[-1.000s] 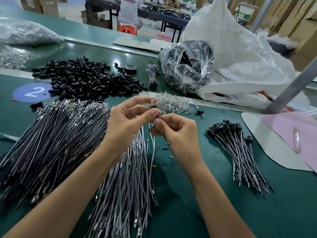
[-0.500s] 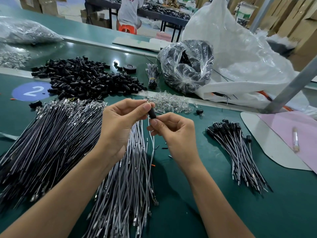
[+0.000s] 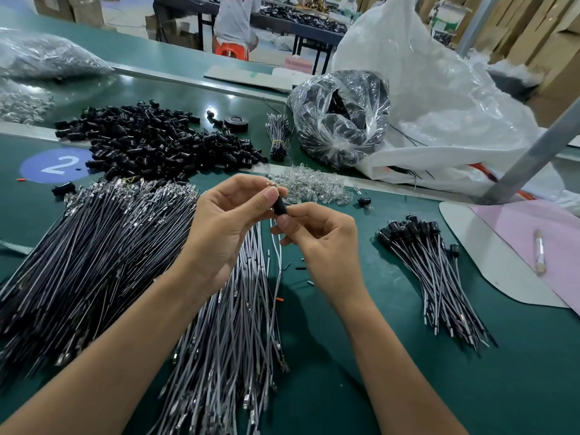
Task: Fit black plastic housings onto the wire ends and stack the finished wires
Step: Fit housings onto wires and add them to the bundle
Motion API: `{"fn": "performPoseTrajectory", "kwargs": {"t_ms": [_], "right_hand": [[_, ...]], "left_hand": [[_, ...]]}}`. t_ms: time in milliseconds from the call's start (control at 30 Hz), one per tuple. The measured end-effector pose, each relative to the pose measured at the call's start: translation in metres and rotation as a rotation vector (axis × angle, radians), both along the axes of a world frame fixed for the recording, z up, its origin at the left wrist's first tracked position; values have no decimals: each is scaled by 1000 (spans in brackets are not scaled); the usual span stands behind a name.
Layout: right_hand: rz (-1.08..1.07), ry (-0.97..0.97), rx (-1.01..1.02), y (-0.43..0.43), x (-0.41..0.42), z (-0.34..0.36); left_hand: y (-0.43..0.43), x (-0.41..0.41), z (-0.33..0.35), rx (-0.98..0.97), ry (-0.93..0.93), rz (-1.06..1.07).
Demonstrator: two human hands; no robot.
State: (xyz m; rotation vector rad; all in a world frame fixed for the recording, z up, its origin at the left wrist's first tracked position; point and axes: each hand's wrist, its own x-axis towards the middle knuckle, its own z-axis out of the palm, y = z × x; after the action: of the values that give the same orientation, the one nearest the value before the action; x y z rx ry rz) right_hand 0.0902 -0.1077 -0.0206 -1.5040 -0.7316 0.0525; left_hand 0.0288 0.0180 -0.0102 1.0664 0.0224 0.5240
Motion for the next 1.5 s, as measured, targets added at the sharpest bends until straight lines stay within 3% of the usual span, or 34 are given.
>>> {"fn": "performPoseTrajectory", "kwargs": {"t_ms": [400,800,1033,1500], "right_hand": [[-74,-52,-58,-1,0,-1],[-105,-116,-78,0,-3,-3],[-150,-113,-2,-1,0,-4],[-55,-134,89,3,-9,1]], "left_hand": [[9,-3,3,133,51,64],[1,-1,-3,128,-6,121],[-3,1,-8,247,26,-32],[-11,-4,-1,181,-164,37]]}}
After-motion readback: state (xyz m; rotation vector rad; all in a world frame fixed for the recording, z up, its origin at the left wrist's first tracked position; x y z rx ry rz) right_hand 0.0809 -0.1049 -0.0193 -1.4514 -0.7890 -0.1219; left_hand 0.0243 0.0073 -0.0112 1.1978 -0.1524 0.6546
